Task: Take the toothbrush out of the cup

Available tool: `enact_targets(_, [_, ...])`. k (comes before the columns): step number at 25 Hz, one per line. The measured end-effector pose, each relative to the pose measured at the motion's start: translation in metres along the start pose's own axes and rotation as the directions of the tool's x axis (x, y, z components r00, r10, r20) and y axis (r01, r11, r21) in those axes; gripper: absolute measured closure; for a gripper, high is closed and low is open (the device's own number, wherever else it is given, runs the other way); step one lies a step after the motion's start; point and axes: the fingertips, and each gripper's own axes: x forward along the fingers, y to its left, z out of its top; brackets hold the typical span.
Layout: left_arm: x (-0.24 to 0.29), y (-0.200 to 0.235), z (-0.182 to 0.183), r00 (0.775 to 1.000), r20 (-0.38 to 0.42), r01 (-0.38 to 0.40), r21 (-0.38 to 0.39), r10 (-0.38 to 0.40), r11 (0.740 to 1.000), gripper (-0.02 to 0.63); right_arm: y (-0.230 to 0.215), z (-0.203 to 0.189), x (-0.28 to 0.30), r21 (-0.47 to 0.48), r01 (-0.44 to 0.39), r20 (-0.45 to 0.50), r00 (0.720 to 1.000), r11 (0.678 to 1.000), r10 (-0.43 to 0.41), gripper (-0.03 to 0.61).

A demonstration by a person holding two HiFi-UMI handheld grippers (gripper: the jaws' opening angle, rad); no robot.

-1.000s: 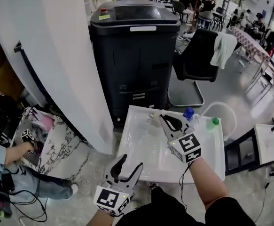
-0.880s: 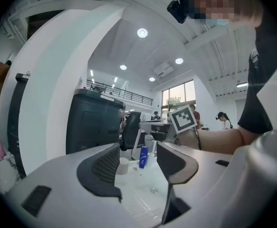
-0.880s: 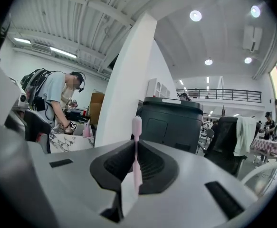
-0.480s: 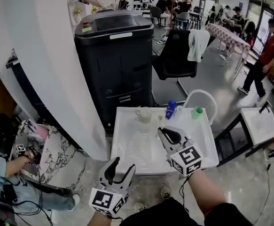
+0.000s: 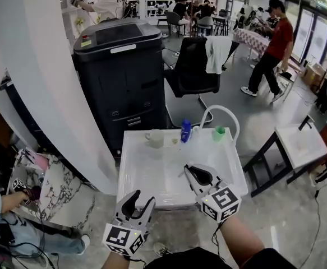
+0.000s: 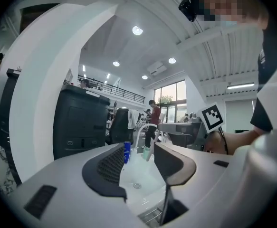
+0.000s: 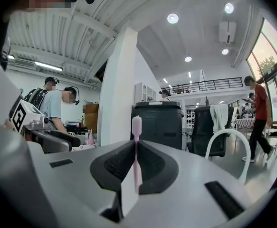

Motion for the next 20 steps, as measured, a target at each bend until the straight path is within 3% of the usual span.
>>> enact_targets(6, [0.002,-0.047,0.002,0.999,0.001,-0.041,0.012,0.041,0.999,0.58,-0.007,-0.003,-0.046,0.029,-0.043,0.012,0.999,0.999,0.042,0.551])
enact_targets(20, [-0.013,-0.161,-0.02,0.992,-0.008,-0.127,0.006,0.127,0.992,0.594,-0.003,-0.014,-0.148,0.053,-0.159,0.028,0.987,0.986,0.158,0.551])
